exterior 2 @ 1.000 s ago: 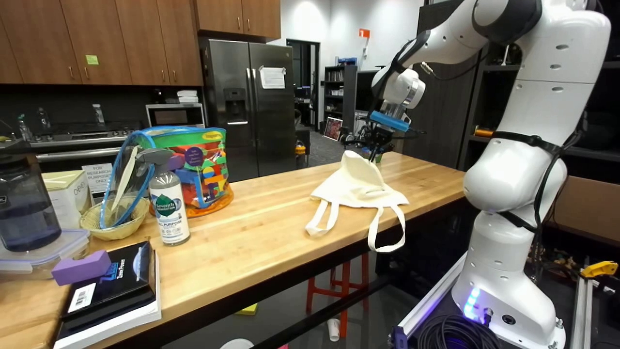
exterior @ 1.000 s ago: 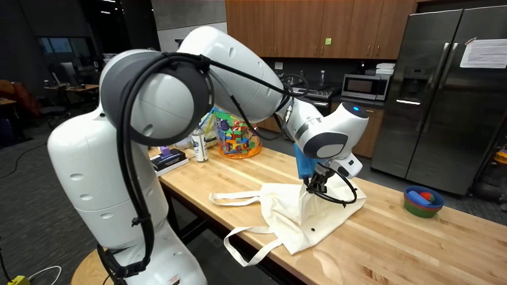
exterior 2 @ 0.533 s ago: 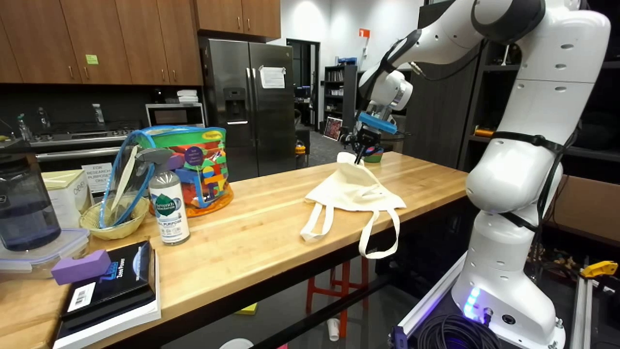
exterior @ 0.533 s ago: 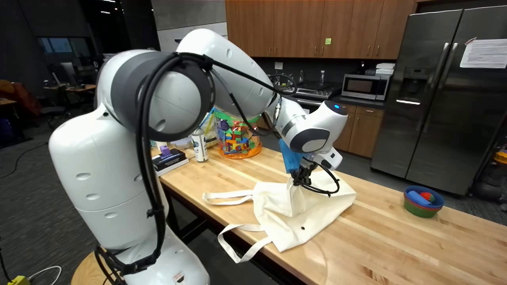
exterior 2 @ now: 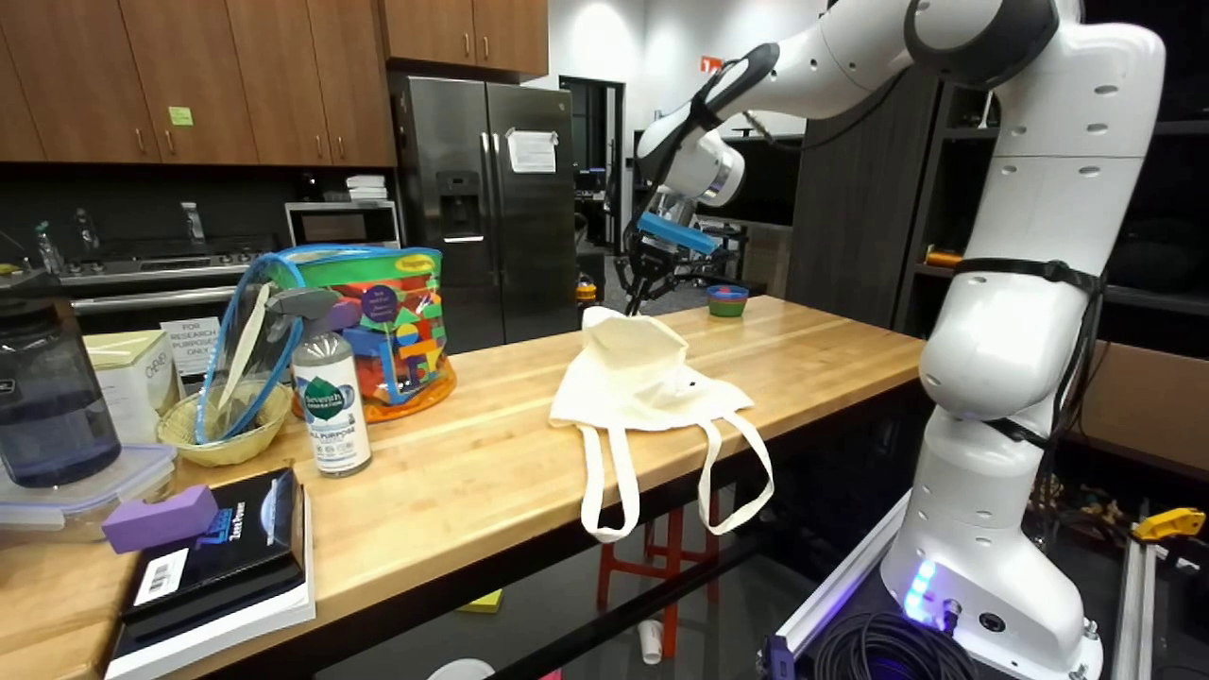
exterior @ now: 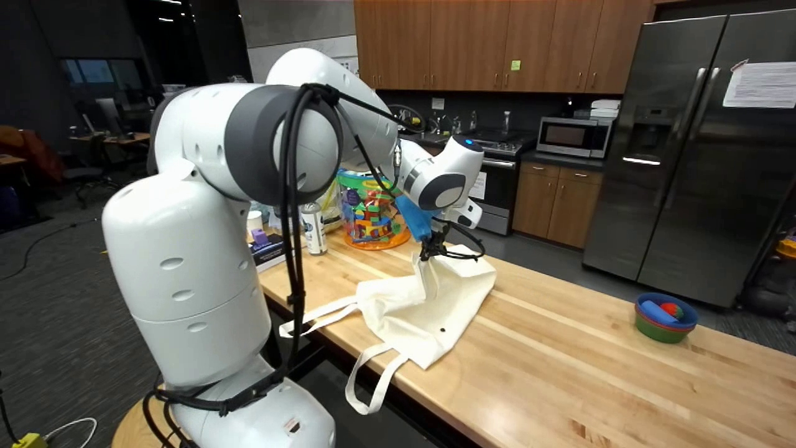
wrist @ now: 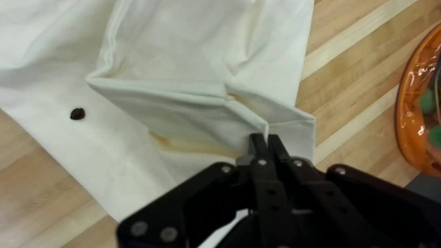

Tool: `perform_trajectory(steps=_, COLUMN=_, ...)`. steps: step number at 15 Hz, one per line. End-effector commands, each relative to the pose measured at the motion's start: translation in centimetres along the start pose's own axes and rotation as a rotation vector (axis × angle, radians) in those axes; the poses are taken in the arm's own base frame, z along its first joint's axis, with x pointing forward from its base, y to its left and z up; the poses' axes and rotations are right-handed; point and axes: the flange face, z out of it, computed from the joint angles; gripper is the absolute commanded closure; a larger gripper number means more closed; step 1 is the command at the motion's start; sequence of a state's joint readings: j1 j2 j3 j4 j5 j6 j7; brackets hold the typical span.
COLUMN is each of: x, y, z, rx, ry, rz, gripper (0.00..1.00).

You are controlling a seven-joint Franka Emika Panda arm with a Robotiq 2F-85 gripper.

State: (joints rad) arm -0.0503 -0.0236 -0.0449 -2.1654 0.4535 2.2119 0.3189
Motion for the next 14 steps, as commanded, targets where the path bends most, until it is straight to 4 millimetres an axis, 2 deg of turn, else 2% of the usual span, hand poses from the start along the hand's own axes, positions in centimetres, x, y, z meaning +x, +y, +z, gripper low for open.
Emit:
perform_trajectory(steps=1, x=0.7, y=-3.0, z=0.1, rx=0.02, ry=-0.017, rz=-0.055, gripper=0.99)
perform_trajectory(steps=4, x=2.9, y=-2.8, z=-0.7, rx=0.021, ry=0.018, rz=-0.027, gripper=0.99)
perform_trajectory(steps=7, x=5.7, y=-0.9, z=-2.2, rx=0.025, ry=0.06, rz=0.029, gripper=0.99)
perform_trajectory(steps=9, x=7.6, y=1.3, z=-3.4, rx=0.034, ry=0.086, rz=0.08, gripper=0.99)
perform_trajectory(steps=14, x=11.5, y=8.1, z=-6.3, rx=0.054, ry=0.142, rz=0.231, gripper=0.99)
